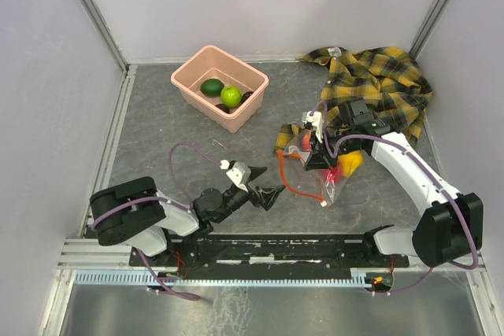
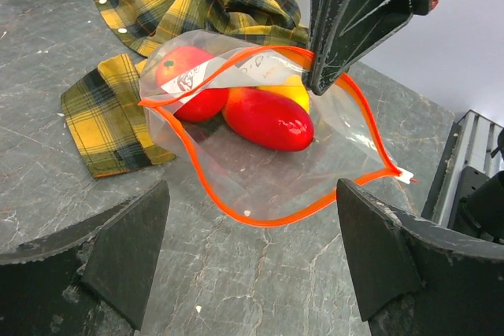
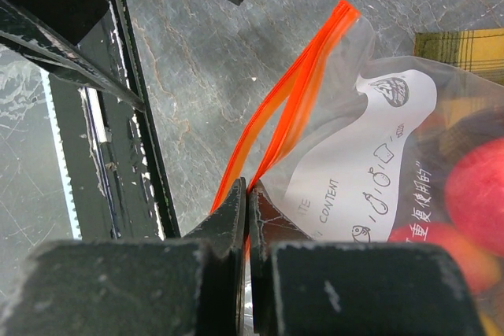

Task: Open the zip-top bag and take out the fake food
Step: Pick up the fake fruit from the zipper food storage bag.

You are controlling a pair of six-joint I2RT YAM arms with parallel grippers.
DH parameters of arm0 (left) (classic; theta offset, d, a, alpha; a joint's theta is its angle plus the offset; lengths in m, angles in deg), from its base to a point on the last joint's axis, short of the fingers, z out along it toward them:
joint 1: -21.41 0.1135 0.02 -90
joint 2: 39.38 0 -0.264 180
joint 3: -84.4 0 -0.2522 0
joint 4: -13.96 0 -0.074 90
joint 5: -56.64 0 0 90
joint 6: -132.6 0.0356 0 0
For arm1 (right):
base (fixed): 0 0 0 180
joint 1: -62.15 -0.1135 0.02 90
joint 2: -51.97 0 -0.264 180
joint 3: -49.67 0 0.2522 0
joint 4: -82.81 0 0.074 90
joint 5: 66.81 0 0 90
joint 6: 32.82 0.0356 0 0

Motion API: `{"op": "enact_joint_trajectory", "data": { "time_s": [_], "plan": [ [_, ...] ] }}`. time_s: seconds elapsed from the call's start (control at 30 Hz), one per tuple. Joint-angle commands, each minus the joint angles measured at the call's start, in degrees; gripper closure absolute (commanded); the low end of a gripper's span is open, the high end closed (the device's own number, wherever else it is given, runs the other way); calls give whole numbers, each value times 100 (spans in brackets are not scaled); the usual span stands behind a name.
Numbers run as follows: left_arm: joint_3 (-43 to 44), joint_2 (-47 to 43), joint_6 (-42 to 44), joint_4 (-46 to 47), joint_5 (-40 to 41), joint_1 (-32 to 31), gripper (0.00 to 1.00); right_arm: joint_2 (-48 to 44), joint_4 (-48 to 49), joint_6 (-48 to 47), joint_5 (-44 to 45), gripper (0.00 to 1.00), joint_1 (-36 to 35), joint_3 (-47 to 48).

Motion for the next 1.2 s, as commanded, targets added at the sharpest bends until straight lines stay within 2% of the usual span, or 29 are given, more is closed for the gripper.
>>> {"op": "enact_joint_trajectory", "data": {
  "time_s": [0.0, 0.3, 0.5, 0.9, 1.07, 1.17],
  "plan": [
    [241, 198, -75, 442, 207, -18, 10, -188, 15, -105, -153, 98, -19, 217],
    [441, 597, -274, 660, 146, -22, 20, -267, -174, -315, -554, 98, -41, 232],
    [648, 753, -612, 810, -49, -22, 30, -325, -372, -582, -851, 97, -110, 228],
    [810, 1101, -887, 921, -819, -22, 35, -265, -443, -645, -831, 97, -243, 244],
    [1003, 1416, -675, 965, -918, -22, 35, -179, -623, -828, -833, 93, -319, 296],
    [1025, 1718, -410, 1314, -871, -22, 35, -140, -716, -918, -822, 89, -360, 330]
  ]
}}
